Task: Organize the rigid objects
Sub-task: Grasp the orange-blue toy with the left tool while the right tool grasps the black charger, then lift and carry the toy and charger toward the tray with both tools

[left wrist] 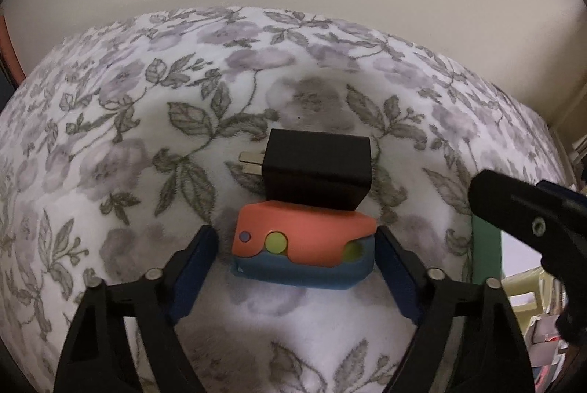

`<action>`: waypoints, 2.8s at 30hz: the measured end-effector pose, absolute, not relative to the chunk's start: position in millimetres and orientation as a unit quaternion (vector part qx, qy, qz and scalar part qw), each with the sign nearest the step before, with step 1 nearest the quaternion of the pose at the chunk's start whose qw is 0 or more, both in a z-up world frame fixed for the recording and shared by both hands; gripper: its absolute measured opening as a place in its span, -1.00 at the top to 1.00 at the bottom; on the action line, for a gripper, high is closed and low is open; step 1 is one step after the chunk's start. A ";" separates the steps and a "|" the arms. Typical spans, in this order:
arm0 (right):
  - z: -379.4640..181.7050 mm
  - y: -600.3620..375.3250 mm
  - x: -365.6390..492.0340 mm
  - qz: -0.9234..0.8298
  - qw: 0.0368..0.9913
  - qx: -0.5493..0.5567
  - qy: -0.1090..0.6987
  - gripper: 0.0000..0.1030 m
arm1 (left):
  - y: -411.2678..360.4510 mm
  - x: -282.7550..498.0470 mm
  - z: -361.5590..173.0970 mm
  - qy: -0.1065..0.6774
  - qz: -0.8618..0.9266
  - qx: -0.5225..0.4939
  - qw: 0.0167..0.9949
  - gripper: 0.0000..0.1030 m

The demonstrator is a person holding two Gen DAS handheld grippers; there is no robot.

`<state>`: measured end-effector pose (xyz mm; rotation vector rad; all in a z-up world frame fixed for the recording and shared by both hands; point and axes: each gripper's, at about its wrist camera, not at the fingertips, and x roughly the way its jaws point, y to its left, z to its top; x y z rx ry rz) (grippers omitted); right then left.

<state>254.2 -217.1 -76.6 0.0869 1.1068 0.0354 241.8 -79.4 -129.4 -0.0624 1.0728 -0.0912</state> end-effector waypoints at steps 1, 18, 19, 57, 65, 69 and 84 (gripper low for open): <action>-77.2 -216.5 255.0 0.017 0.849 0.043 0.526 -0.93 | -80.1 242.0 -128.7 0.509 -0.047 -0.029 0.859 -0.52; -93.7 -184.4 269.2 0.056 0.841 0.065 0.535 -0.93 | -17.0 244.1 -127.3 0.501 0.017 -0.034 0.864 -0.41; -95.0 -181.3 269.8 0.059 0.840 0.067 0.536 -0.93 | -12.1 244.8 -127.1 0.501 0.023 -0.034 0.865 -0.41; -108.7 -102.8 280.9 0.067 0.840 0.038 0.537 -0.42 | 47.2 241.8 -124.6 0.499 0.075 -0.038 0.862 -0.39; -81.1 -108.1 255.2 0.070 0.846 0.031 0.527 0.25 | 40.0 222.1 -98.9 0.491 0.068 -0.046 0.867 -0.39; -79.3 -118.6 240.2 0.065 0.839 0.036 0.540 0.53 | 37.5 205.4 -89.0 0.493 0.065 -0.054 0.866 -0.39; -100.1 -129.4 249.2 0.064 0.823 0.112 0.553 0.02 | 64.2 192.1 -100.8 0.506 0.088 -0.063 0.856 -0.39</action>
